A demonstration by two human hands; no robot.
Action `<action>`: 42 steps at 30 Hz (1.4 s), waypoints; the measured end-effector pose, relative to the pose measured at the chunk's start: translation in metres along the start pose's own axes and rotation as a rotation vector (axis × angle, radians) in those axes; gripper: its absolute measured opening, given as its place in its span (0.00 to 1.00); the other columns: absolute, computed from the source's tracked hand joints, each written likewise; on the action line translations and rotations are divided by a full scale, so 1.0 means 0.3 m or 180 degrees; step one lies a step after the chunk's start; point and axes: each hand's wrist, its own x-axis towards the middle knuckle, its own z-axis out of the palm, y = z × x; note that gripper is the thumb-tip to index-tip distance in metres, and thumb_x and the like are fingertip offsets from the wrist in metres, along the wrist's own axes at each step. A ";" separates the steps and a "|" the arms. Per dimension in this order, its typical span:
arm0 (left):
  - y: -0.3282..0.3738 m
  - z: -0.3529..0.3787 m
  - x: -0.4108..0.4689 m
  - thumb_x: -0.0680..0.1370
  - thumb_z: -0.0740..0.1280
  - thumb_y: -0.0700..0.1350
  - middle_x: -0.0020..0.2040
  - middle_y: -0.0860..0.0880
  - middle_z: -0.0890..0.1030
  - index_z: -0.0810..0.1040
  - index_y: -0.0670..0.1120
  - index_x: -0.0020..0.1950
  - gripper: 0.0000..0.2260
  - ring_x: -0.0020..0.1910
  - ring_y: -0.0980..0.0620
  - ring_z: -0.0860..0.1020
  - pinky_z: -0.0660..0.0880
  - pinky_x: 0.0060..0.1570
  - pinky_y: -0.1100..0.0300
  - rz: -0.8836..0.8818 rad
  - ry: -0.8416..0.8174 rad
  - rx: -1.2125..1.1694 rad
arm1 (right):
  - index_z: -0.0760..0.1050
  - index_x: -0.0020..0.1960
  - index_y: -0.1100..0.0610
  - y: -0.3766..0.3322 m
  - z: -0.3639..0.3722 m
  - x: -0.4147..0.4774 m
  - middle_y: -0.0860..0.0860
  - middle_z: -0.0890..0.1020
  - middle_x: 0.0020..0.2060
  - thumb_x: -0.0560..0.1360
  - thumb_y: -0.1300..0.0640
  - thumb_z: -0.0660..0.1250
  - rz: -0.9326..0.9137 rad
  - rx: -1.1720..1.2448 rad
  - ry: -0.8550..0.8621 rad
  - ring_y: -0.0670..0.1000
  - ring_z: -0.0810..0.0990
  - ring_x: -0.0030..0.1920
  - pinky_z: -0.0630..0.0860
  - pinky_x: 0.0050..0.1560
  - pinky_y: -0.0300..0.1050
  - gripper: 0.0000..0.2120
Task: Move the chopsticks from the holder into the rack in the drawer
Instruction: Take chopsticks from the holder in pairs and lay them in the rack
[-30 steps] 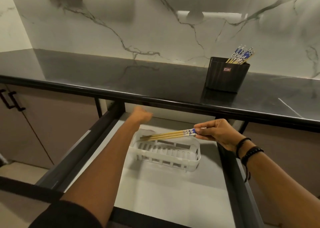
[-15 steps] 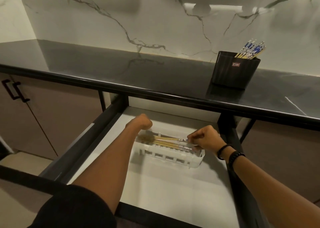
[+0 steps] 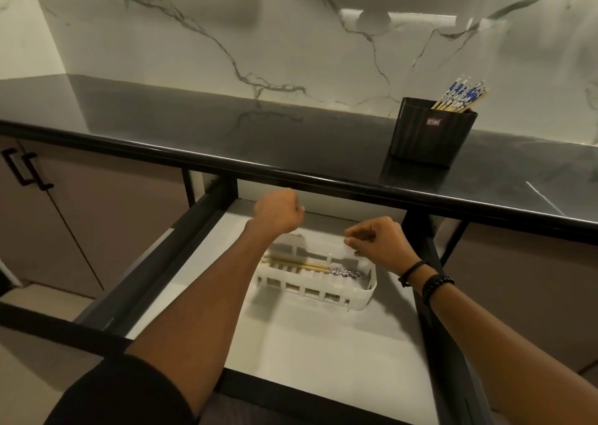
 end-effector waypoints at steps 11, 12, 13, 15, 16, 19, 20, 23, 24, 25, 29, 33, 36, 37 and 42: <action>0.215 -0.087 0.082 0.77 0.64 0.59 0.57 0.49 0.80 0.78 0.48 0.60 0.19 0.58 0.50 0.76 0.75 0.57 0.51 0.0958 0.0618 -0.0190 | 0.82 0.53 0.63 -0.083 -0.331 0.147 0.59 0.86 0.44 0.73 0.60 0.74 -0.0065 0.0702 0.1213 0.56 0.86 0.45 0.84 0.47 0.51 0.11; 0.230 -0.082 0.099 0.77 0.64 0.60 0.60 0.48 0.79 0.76 0.48 0.64 0.22 0.60 0.49 0.76 0.74 0.59 0.51 0.0915 0.0358 -0.0054 | 0.82 0.54 0.63 -0.081 -0.355 0.169 0.59 0.86 0.45 0.73 0.60 0.74 -0.0023 0.0719 0.1289 0.57 0.85 0.47 0.83 0.48 0.52 0.11; 0.250 -0.079 0.119 0.76 0.64 0.62 0.63 0.48 0.78 0.74 0.47 0.66 0.25 0.62 0.47 0.75 0.73 0.59 0.51 0.0866 0.0085 0.0085 | 0.82 0.54 0.63 -0.077 -0.381 0.192 0.59 0.85 0.46 0.73 0.60 0.74 0.0000 0.0694 0.1375 0.56 0.85 0.48 0.82 0.51 0.52 0.11; 0.289 -0.067 0.153 0.75 0.66 0.62 0.59 0.47 0.79 0.76 0.48 0.62 0.23 0.59 0.45 0.77 0.75 0.56 0.50 0.0793 -0.0313 0.0390 | 0.82 0.54 0.62 -0.062 -0.425 0.235 0.57 0.85 0.47 0.72 0.60 0.74 0.0028 0.0556 0.1554 0.51 0.84 0.47 0.80 0.56 0.48 0.11; 0.309 -0.061 0.166 0.75 0.68 0.61 0.55 0.47 0.80 0.78 0.48 0.59 0.20 0.56 0.45 0.78 0.76 0.52 0.51 0.0793 -0.0352 0.0580 | 0.82 0.54 0.61 -0.053 -0.449 0.259 0.56 0.85 0.47 0.72 0.59 0.74 0.0040 0.0465 0.1655 0.48 0.82 0.46 0.79 0.57 0.46 0.12; 0.351 -0.059 0.192 0.74 0.72 0.49 0.50 0.45 0.81 0.80 0.44 0.56 0.14 0.50 0.45 0.80 0.75 0.45 0.54 0.0875 -0.0219 0.1101 | 0.81 0.54 0.59 -0.008 -0.523 0.340 0.54 0.85 0.49 0.72 0.56 0.74 0.0182 0.0334 0.1981 0.48 0.81 0.48 0.78 0.58 0.46 0.13; 0.357 -0.062 0.200 0.74 0.72 0.47 0.49 0.45 0.82 0.80 0.44 0.56 0.13 0.49 0.45 0.80 0.75 0.43 0.54 0.0903 -0.0235 0.1180 | 0.80 0.54 0.58 0.011 -0.550 0.373 0.55 0.84 0.51 0.72 0.54 0.75 0.0287 0.0295 0.2112 0.50 0.81 0.51 0.78 0.59 0.48 0.14; 0.364 -0.086 0.226 0.72 0.74 0.48 0.47 0.44 0.82 0.81 0.43 0.53 0.13 0.46 0.45 0.80 0.74 0.40 0.55 0.0991 -0.0409 0.1239 | 0.76 0.58 0.57 0.077 -0.628 0.471 0.58 0.78 0.58 0.71 0.51 0.75 0.0734 0.0185 0.2474 0.57 0.75 0.60 0.72 0.65 0.53 0.19; 0.364 -0.094 0.235 0.72 0.75 0.48 0.46 0.45 0.81 0.81 0.43 0.52 0.13 0.45 0.46 0.80 0.73 0.40 0.55 0.1013 -0.0477 0.1236 | 0.74 0.60 0.57 0.097 -0.652 0.499 0.58 0.76 0.61 0.71 0.51 0.75 0.0902 0.0229 0.2532 0.57 0.73 0.62 0.70 0.67 0.54 0.22; 0.364 -0.099 0.244 0.71 0.75 0.49 0.44 0.45 0.81 0.81 0.43 0.51 0.13 0.44 0.46 0.79 0.73 0.39 0.55 0.1032 -0.0541 0.1230 | 0.71 0.63 0.58 0.115 -0.674 0.525 0.58 0.74 0.63 0.70 0.50 0.75 0.1059 0.0380 0.2512 0.57 0.72 0.65 0.69 0.68 0.54 0.26; 0.363 -0.110 0.268 0.70 0.77 0.49 0.34 0.50 0.75 0.80 0.44 0.43 0.11 0.37 0.49 0.75 0.70 0.36 0.56 0.1131 -0.0696 0.1175 | 0.58 0.74 0.59 0.166 -0.724 0.603 0.57 0.68 0.71 0.72 0.50 0.73 0.1396 0.1274 0.1947 0.57 0.69 0.69 0.69 0.68 0.50 0.37; 0.366 -0.112 0.285 0.68 0.78 0.49 0.36 0.50 0.75 0.79 0.44 0.42 0.12 0.38 0.49 0.75 0.70 0.36 0.56 0.1132 -0.0783 0.1142 | 0.65 0.70 0.62 0.191 -0.765 0.663 0.56 0.75 0.65 0.74 0.52 0.72 0.1295 0.1522 0.1756 0.54 0.75 0.63 0.72 0.58 0.45 0.30; 0.377 -0.119 0.293 0.67 0.79 0.48 0.32 0.47 0.72 0.69 0.45 0.32 0.18 0.38 0.46 0.76 0.70 0.35 0.56 0.1065 -0.0814 0.1170 | 0.77 0.59 0.60 0.209 -0.786 0.690 0.57 0.83 0.57 0.74 0.55 0.72 0.1132 0.1497 0.1827 0.49 0.82 0.48 0.78 0.51 0.41 0.16; 0.381 -0.121 0.294 0.66 0.79 0.47 0.31 0.46 0.71 0.67 0.46 0.30 0.21 0.37 0.45 0.76 0.69 0.34 0.55 0.1046 -0.0832 0.1174 | 0.77 0.56 0.59 0.209 -0.788 0.693 0.57 0.83 0.55 0.73 0.56 0.74 0.1123 0.1503 0.1890 0.49 0.82 0.48 0.79 0.52 0.42 0.14; 0.393 -0.122 0.290 0.67 0.79 0.48 0.41 0.46 0.79 0.73 0.44 0.36 0.16 0.38 0.48 0.75 0.71 0.36 0.56 0.0993 -0.0900 0.1117 | 0.72 0.64 0.59 0.176 -0.802 0.692 0.54 0.81 0.55 0.67 0.57 0.78 0.1023 0.1383 0.2050 0.53 0.81 0.56 0.78 0.60 0.50 0.28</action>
